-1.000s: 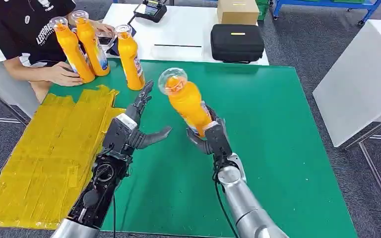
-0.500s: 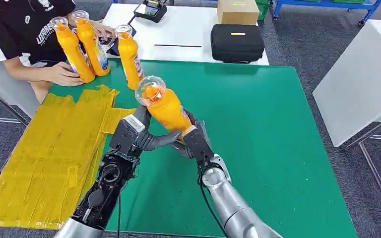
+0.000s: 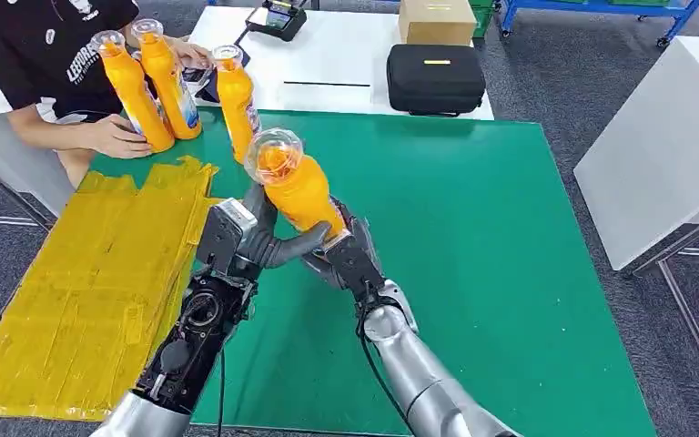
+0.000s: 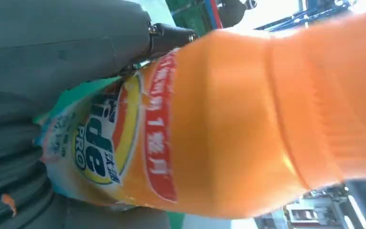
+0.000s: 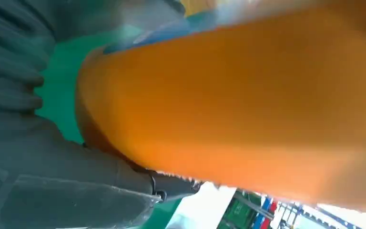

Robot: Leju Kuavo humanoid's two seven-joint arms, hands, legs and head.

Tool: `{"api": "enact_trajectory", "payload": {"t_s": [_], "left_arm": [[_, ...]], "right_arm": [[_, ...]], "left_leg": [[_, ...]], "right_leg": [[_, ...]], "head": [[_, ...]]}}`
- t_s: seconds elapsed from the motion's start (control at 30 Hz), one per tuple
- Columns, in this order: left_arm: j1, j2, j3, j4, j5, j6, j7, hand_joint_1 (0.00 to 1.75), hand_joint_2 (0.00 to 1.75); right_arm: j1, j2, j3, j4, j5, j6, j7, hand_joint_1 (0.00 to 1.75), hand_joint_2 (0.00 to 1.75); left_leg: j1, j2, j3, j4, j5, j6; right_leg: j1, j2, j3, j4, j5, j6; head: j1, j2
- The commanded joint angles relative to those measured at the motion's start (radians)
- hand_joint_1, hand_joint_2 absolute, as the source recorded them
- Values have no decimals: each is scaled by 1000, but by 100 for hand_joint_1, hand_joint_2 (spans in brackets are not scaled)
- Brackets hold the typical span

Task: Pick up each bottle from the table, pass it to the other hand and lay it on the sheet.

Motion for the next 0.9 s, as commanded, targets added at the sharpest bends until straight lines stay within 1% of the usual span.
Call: {"api": "enact_trajectory", "payload": {"t_s": [0.03,0.1,0.13,0.17,0.2,0.23,0.3,0.33,0.4,0.43,0.5,0.53,0.57,0.6,0.63,0.67,0.7,0.73,0.77,0.8,0.83,0.87,0.9], "left_arm": [[-57,4,-19,94,45,-20,11,175,175],[-57,4,-19,94,45,-20,11,175,175],[-56,4,-16,95,51,-21,11,175,175],[-57,4,-14,97,60,-21,13,175,175],[-58,6,-12,99,66,-19,14,175,175],[-57,7,-9,100,71,-18,16,175,175],[-55,9,-2,99,89,-21,20,175,175],[-54,10,3,100,99,-19,22,175,175],[-46,16,16,95,115,-18,25,175,175],[-45,18,17,96,115,-18,25,175,175],[-45,18,17,96,115,-18,25,175,175],[-39,20,20,88,119,-16,25,175,175],[-32,23,22,81,120,-12,26,175,175],[-25,25,27,75,126,-10,28,175,175],[-21,27,28,72,127,-9,28,175,175],[-14,30,35,66,136,-11,30,175,175],[-7,33,42,59,147,-13,33,175,175],[-3,34,46,56,154,-15,35,175,175],[1,36,53,53,165,-19,39,175,175],[3,37,57,51,171,-21,41,175,175],[8,40,66,45,183,-18,45,175,175],[8,40,69,44,186,-18,46,175,175],[8,42,71,44,187,-19,47,175,175]], "right_arm": [[-11,-7,82,-49,-32,34,6,175,175],[-11,-7,82,-49,-32,34,6,175,175],[-7,-8,76,-60,-44,41,18,175,175],[6,-13,81,-88,-58,50,39,175,175],[17,-17,82,-115,-74,56,61,175,175],[27,-20,84,-140,-81,51,79,175,175],[53,-28,92,-203,-94,55,105,175,175],[69,-33,100,-246,-99,57,125,175,175],[85,-38,113,-295,-124,87,168,175,175],[85,-37,114,-295,-124,87,169,175,175],[85,-37,114,-295,-124,87,169,175,175],[82,-38,121,-293,-132,90,173,175,175],[82,-40,128,-298,-138,93,175,175,175],[83,-42,135,-307,-145,92,176,175,175],[84,-43,137,-313,-148,91,178,175,175],[86,-44,141,-326,-152,88,183,175,175],[90,-47,145,-343,-164,86,195,175,175],[92,-48,148,-350,-167,79,208,175,175],[94,-54,157,-366,-160,72,220,175,175],[96,-55,158,-374,-161,71,230,175,175],[106,-63,169,-406,-162,67,244,175,175],[108,-64,170,-412,-162,65,247,175,175],[109,-64,171,-416,-162,64,248,175,175]], "left_leg": [[0,0,3,0,-1,-2],[0,0,5,0,-2,-2],[0,1,3,0,-2,-2],[0,1,5,0,-3,-2],[1,1,3,0,-2,-2],[0,1,6,0,-3,-2],[0,0,2,0,-1,-1],[0,0,5,0,-2,-2],[0,0,2,0,-1,-1],[0,1,5,0,-2,-2],[0,1,3,0,-1,-1],[0,2,5,0,-3,-2],[0,2,3,0,-2,-2],[0,2,5,0,-3,-2],[0,3,4,0,-2,-2],[0,2,3,0,-1,-1],[0,3,5,0,-2,-2],[0,3,2,-1,-1,-1],[0,4,5,0,-3,-2],[-1,3,3,-1,-1,-1],[0,4,5,0,-3,-2],[0,3,3,-1,-1,-1],[0,3,3,-1,-2,-2]], "right_leg": [[1,-1,3,0,-1,-2],[1,-1,5,0,-3,-2],[0,-1,3,0,-1,-2],[1,-1,5,1,-2,-2],[1,-1,3,0,-2,-2],[1,-1,6,0,-3,-2],[1,-1,2,0,-1,-1],[0,-2,5,0,-2,-2],[0,-1,1,0,-1,-1],[0,-1,4,0,-2,-2],[0,0,2,0,-1,-1],[1,0,5,0,-2,-2],[0,0,3,0,-1,-2],[1,0,5,0,-3,-2],[0,1,4,0,-1,-2],[0,1,2,0,-1,-1],[0,1,4,0,-2,-2],[0,2,2,0,0,-1],[0,2,4,0,-2,-2],[0,2,2,0,-1,-1],[0,3,5,0,-2,-2],[0,2,2,0,-1,-1],[0,2,3,0,-1,-2]], "head": [[0,0],[0,0],[0,0],[0,0],[0,0],[0,0],[0,0],[0,0],[0,0],[0,0],[0,0],[0,0],[0,0],[0,0],[0,0],[0,0],[0,0],[0,0],[0,0],[0,0],[0,0],[0,0],[0,0]]}}
